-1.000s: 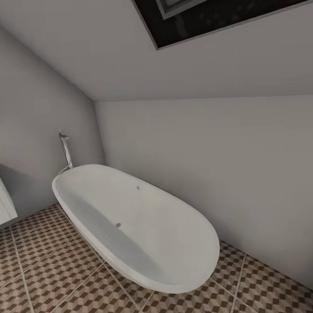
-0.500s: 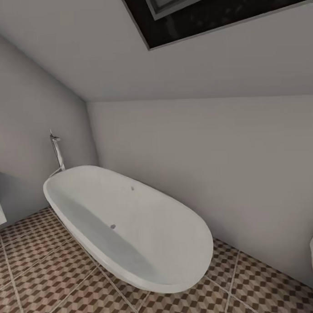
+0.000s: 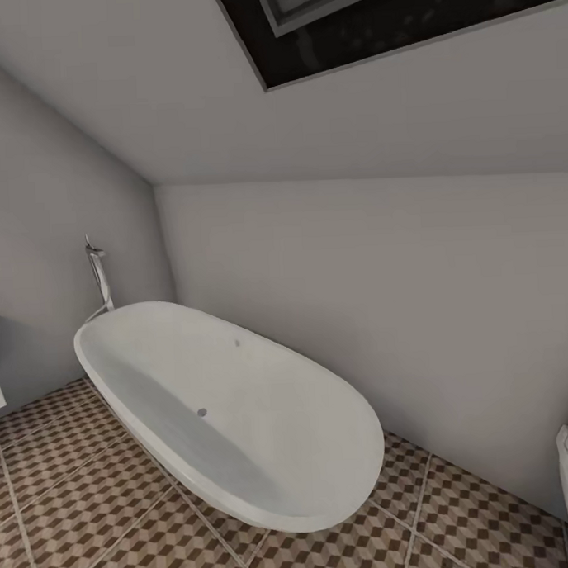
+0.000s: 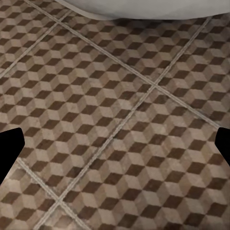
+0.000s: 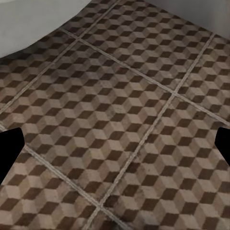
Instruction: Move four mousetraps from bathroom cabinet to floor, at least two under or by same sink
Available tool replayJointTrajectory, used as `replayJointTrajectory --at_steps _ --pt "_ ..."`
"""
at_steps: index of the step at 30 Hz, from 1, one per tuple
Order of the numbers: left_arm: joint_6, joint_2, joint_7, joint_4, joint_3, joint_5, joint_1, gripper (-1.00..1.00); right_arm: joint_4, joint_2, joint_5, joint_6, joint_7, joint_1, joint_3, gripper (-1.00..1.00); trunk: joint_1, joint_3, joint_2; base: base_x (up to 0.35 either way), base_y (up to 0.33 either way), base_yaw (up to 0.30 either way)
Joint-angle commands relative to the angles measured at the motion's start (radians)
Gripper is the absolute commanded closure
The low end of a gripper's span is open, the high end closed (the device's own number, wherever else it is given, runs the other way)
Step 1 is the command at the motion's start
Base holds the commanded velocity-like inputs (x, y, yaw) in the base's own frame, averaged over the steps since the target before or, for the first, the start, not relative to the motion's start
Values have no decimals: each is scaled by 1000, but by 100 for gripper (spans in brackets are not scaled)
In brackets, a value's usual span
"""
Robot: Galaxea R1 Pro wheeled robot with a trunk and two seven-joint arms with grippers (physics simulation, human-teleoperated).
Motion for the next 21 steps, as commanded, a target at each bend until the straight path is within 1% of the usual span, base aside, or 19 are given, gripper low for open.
replayJointTrajectory --at_steps 1,6,15,21 --pt "-2 0 3 0 -1 0 0 -100 1 0 0 -3 -4 0 1 -100 0 -1 0 0 0 -24" --pt "-2 0 3 1 -1 1 0 -100 1 -1 0 -3 -4 0 0 -100 0 1 0 0 0 -111" --pt "-2 0 3 2 -1 1 0 -100 1 -2 0 -3 -4 0 -2 -100 0 7 0 0 0 -188" --pt "-1 0 3 2 -1 1 0 -100 1 -2 -1 -3 -4 0 -4 -100 0 8 0 0 0 -53"
